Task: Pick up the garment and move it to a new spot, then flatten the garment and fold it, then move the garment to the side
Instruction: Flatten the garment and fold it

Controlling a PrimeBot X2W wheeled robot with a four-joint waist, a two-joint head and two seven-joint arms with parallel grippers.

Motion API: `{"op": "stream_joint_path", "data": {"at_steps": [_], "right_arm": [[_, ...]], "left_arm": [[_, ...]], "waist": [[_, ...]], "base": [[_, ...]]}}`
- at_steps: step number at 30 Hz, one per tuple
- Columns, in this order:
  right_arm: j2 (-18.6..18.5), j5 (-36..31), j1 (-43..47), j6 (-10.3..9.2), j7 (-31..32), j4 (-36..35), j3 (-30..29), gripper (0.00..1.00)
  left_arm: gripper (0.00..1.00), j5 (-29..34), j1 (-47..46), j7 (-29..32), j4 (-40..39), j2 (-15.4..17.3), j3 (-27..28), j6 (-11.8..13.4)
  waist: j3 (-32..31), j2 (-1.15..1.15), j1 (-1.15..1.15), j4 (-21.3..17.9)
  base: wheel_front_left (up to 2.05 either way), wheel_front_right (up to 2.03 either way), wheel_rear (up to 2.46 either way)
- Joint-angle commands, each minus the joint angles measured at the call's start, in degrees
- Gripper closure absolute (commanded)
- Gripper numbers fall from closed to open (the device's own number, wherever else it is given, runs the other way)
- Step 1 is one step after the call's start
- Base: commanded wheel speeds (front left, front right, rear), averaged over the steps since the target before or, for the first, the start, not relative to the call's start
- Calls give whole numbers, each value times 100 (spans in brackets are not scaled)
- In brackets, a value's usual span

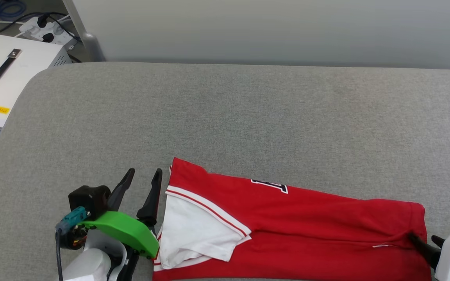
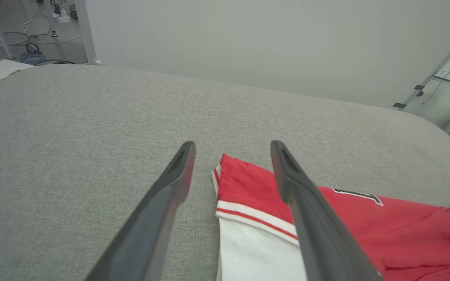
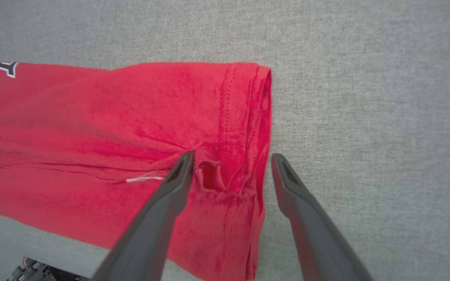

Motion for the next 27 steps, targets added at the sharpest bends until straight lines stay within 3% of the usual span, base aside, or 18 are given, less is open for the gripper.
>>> {"op": "stream_joint_path", "data": {"at_steps": [1,10,22,23,24,25,26,27], "right_arm": [[184,-114,74,-4,85,20,-156,0],[1235,-941,-38,-4,229,436,-1209,0],[1827,-1228,-92,-4,650,769,-1301,0],[1871,-1209,-76,-4,688,765,-1266,14],[1891,-1200,-69,-4,702,756,-1244,53],[1921,-1194,-61,-4,711,735,-1210,85],[1936,-1191,-54,-4,712,721,-1191,100],[1948,-1187,-46,-4,711,703,-1166,100]], "left_arm": [[0,119,133,-31,-22,-93,129,-40],[0,800,412,-39,5,-513,902,-425],[0,1131,435,-40,213,-809,1298,-789],[0,1151,440,-40,236,-826,1312,-810],[0,1163,441,-40,250,-836,1318,-823],[0,1186,440,-40,280,-856,1332,-848],[0,1200,439,-40,302,-868,1340,-863],[0,1215,437,-40,331,-882,1348,-882]], "waist": [[44,0,0,27],[278,0,0,96],[399,0,0,120],[401,0,0,118],[402,0,0,119],[391,0,0,120],[380,0,0,120],[365,0,0,121]], "base": [[0,0,0],[0,0,0],[0,0,0],[0,0,0],[0,0,0],[0,0,0],[0,0,0],[0,0,0]]}}
